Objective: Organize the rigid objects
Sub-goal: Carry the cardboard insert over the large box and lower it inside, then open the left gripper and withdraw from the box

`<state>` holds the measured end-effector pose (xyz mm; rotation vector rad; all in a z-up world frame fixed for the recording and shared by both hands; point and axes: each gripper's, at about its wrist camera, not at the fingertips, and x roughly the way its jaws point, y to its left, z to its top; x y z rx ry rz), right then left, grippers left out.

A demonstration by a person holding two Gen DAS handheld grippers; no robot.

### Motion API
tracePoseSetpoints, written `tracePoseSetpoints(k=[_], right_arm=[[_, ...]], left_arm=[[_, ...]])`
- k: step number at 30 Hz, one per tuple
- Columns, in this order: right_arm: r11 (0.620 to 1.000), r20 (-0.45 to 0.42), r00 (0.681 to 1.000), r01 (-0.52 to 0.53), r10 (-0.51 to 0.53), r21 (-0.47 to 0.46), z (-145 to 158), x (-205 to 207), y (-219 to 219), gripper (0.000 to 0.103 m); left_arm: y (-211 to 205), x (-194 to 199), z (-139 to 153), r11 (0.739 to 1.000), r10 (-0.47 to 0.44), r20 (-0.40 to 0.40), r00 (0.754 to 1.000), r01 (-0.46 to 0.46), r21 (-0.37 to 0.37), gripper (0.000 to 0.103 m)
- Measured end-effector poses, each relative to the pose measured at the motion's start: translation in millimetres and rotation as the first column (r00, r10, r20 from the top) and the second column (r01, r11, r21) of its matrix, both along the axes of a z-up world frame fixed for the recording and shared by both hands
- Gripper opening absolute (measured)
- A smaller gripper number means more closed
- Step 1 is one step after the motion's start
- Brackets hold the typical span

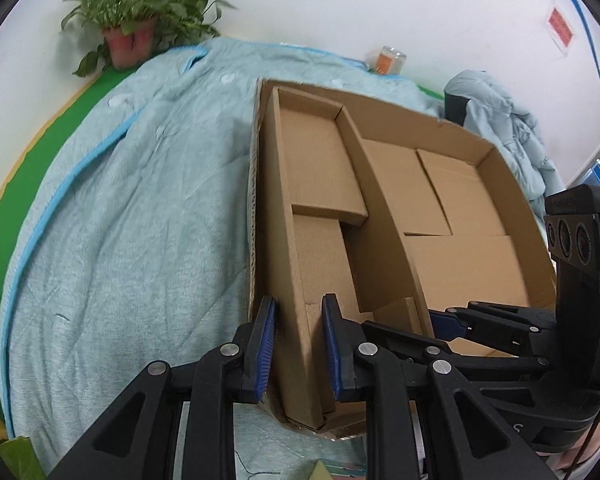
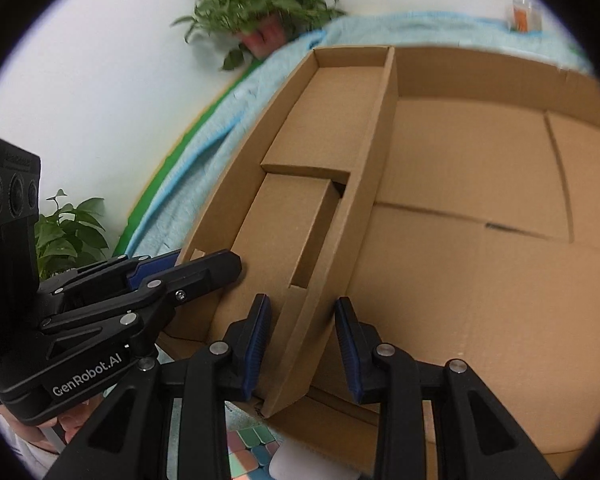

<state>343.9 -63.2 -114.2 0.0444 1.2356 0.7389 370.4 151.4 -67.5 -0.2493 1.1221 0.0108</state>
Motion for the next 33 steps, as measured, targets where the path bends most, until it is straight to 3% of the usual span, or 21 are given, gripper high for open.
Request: tracePoseSetpoints(k=[6,12,15,17,19,21,23,25,28,32,33], right_arm=[[1.0,-0.051,0.999,0.013,-0.014,-0.022,-15,8,2,0.032],[0.999,-0.082,0.996,-0.039,0.037,-0.014,-19,17,4,0.044],[0.999,-0.03,0.999,-0.03,0.03,-0.032,-11,13,-3,0.044],[0.998,0.0,1.0,-0.023,0.023,-0.066,-10,8,-3,0.033],[0.994,-0.005,0.998,-0.06,0.06,-0.089,-13,4,8,0.032],[0.993,0.007,0.998,-0.058,0.059,-0.1,-12,2,11,0.034],[0.998,0.01,1.0,-0.029,0.03,-0.049,-4,1,2,0.042],[0.999,0.092,0.996,0.019,-0.016,-0.031,14,-9,-17,0.084],[0.99,0.237,0.964,0.136,-0.121,-0.047,42,-36,-56,0.088],[0.971,0.362,0.92,0.207,-0.151,-0.123,62,-81,-97,0.088],[0.966,0.396,0.906,0.219,-0.148,-0.138,65,-93,-103,0.088]], left_arm=[[-4,0,-12,0.999,-0.013,-0.023,1.0,0.014,0.033,0.019],[-3,-31,6,1.0,-0.005,0.037,0.999,0.004,0.027,0.019],[-5,-53,20,0.999,0.005,0.079,0.997,-0.008,0.042,0.022],[-9,-67,30,0.998,0.014,0.112,0.994,-0.021,0.065,0.023],[-15,-82,41,0.994,0.032,0.155,0.987,-0.048,0.096,0.041],[-20,-99,55,0.988,0.051,0.221,0.974,-0.082,0.134,0.075],[-24,-114,67,0.981,0.058,0.279,0.958,-0.107,0.162,0.091],[-32,-133,78,0.976,0.049,0.331,0.942,-0.116,0.185,0.102],[-42,-154,85,0.974,0.048,0.361,0.931,-0.124,0.191,0.102],[-57,-176,88,0.985,0.052,0.393,0.918,-0.113,0.132,0.101],[-63,-183,88,0.988,0.056,0.399,0.915,-0.107,0.109,0.088]])
